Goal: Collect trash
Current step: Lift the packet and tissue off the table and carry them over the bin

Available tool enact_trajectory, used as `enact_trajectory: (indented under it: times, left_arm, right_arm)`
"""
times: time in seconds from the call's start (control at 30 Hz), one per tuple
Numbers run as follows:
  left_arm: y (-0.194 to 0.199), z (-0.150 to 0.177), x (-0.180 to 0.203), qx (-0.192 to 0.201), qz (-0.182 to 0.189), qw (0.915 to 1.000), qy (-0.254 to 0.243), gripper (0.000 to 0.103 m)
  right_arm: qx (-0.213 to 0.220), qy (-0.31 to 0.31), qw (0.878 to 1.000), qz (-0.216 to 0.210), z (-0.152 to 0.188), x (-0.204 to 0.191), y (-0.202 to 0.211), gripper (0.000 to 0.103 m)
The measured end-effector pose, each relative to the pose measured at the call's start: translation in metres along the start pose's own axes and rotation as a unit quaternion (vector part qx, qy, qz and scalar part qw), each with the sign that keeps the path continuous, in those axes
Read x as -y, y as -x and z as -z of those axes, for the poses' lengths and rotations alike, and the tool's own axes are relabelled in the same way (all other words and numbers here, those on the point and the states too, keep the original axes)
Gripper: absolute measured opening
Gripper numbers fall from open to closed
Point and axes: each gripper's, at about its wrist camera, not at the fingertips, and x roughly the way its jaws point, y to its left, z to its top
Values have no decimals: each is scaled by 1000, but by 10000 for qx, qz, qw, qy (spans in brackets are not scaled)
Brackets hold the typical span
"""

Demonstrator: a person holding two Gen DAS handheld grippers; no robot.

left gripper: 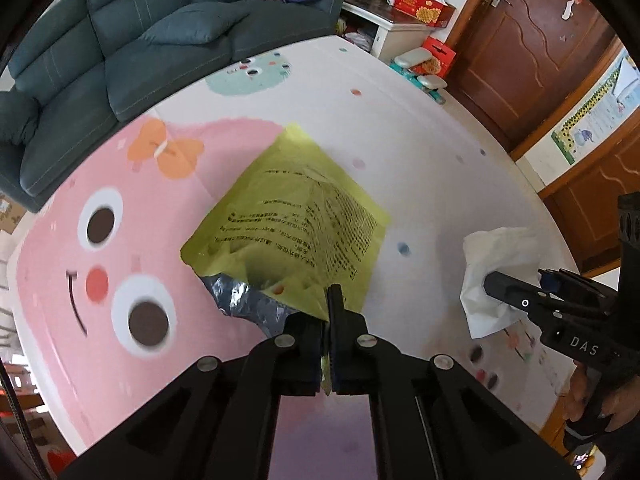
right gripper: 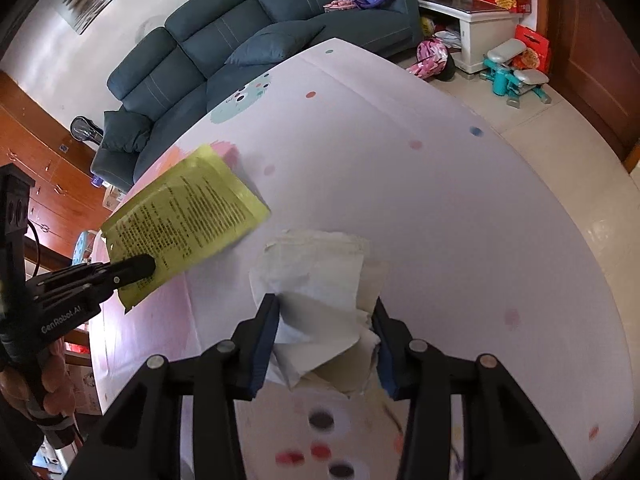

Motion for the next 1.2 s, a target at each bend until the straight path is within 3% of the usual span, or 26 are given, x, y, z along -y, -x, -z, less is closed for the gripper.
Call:
enact_trajectory:
  times: [0.6, 0.93, 1.2]
  left_arm:
    - [81, 95, 121, -30, 118, 9979, -636, 0]
    - [119, 172, 211, 118, -115, 9986, -507, 0]
    - [136, 234, 301, 132, -161, 9978, -635, 0]
  right_arm:
    - [628, -20, 9980, -92, 86, 48, 117, 43]
    - [703, 458, 9956, -418, 153, 89, 178, 43]
    - [860, 465, 9935, -584, 209, 134, 217, 43]
